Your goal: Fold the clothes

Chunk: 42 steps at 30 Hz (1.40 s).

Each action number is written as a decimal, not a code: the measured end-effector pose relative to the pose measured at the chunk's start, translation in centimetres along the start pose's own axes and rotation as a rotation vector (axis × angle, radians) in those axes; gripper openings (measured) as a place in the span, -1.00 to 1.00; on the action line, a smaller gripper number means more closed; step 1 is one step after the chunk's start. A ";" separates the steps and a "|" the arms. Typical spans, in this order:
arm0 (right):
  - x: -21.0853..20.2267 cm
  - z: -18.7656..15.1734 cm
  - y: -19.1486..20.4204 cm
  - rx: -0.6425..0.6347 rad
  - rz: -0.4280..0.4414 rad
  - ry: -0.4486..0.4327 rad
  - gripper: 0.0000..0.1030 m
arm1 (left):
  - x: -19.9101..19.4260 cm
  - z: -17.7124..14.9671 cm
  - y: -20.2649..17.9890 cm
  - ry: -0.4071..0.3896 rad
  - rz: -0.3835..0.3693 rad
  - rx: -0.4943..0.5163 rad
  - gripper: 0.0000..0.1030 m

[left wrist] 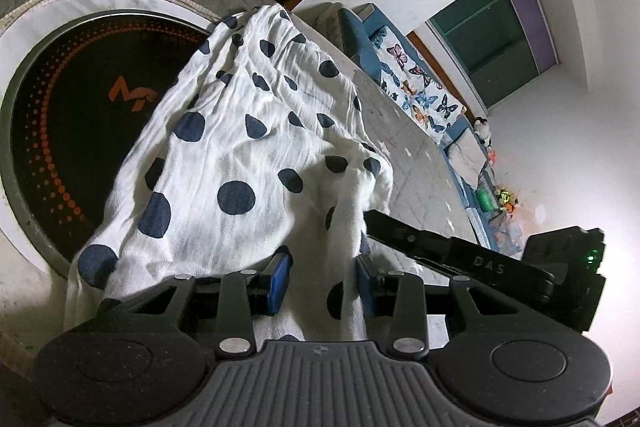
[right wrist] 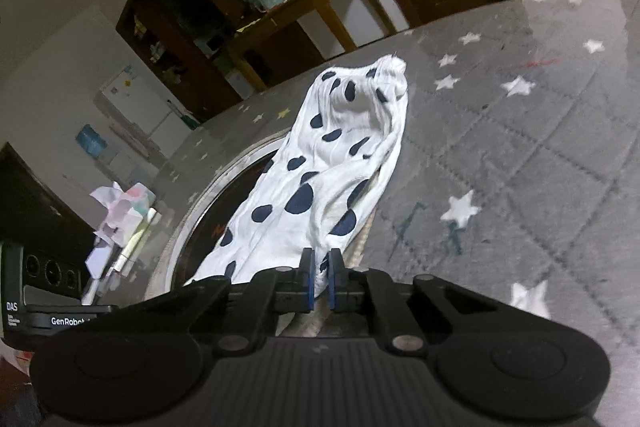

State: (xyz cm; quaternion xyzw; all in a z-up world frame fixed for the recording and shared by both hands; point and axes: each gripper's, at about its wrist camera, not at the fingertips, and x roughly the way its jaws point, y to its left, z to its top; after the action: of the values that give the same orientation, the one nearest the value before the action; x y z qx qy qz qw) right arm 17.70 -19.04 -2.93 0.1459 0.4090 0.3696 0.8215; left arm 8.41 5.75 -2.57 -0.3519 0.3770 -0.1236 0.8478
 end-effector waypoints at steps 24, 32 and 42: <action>-0.3 0.6 6.0 -0.337 -0.195 0.037 -0.64 | -5.6 -4.8 -2.6 -0.018 0.096 0.286 -0.09; 1.9 -2.4 7.6 -0.522 -0.311 0.116 -0.53 | -6.9 -5.9 -2.6 0.001 0.086 0.289 -0.08; -0.8 -4.3 8.2 -0.529 -0.361 0.148 -0.52 | -7.6 -8.4 -3.1 0.088 0.028 0.308 -0.09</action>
State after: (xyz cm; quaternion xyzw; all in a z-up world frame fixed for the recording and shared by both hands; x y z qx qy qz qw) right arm 10.02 -14.32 -0.73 -0.1747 0.3768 0.3209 0.8512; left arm -2.78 2.90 -0.18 -0.2066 0.3951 -0.1836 0.8761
